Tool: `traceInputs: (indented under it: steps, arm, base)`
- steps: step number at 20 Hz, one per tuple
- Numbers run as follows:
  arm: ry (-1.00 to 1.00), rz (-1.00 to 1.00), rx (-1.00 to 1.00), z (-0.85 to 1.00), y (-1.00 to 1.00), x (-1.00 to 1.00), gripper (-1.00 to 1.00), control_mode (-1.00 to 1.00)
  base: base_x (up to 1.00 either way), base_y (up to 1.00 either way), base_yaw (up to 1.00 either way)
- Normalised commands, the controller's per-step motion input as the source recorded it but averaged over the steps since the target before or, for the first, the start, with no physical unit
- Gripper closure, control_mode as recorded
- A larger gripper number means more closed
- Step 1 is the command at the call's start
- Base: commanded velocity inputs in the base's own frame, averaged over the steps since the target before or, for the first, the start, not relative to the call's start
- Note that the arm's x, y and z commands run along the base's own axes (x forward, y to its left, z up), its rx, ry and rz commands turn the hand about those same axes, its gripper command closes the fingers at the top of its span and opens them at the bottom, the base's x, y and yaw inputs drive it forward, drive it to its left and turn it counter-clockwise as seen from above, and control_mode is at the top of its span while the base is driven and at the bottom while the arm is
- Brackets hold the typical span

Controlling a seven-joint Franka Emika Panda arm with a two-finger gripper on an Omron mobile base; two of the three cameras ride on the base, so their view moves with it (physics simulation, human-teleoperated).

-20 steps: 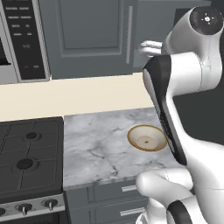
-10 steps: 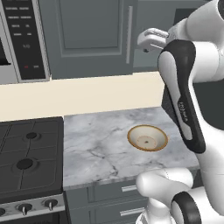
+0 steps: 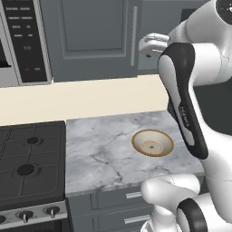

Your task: Open the cabinet and setup a tea strainer by placing it in the bowl upright.

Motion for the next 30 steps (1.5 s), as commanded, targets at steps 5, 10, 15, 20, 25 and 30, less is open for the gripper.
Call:
traceInputs:
  steps: [5,10,15,20,25,30]
  arm:
    - [-0.01,-0.01,-0.19,-0.13,0.10,0.29,-1.00,-1.00]
    - [0.00,0.00,-0.07,-0.03,0.13,0.39,-1.00,-1.00]
    - [0.00,0.00,-0.03,-0.01,0.03,0.48,-1.00,-1.00]
    - [0.00,0.00,-0.07,-0.01,0.01,0.52,-1.00,-1.00]
    - [0.00,0.00,-0.06,0.00,0.00,0.42,-1.00,-1.00]
    - [0.00,0.00,-0.02,0.00,0.03,0.43,-1.00,-1.00]
  base:
    - [0.00,0.00,0.00]
    - [0.00,0.00,0.00]
    - [0.00,0.00,0.00]
    - [0.00,0.00,0.00]
    - [0.00,0.00,0.00]
    - [0.00,0.00,0.00]
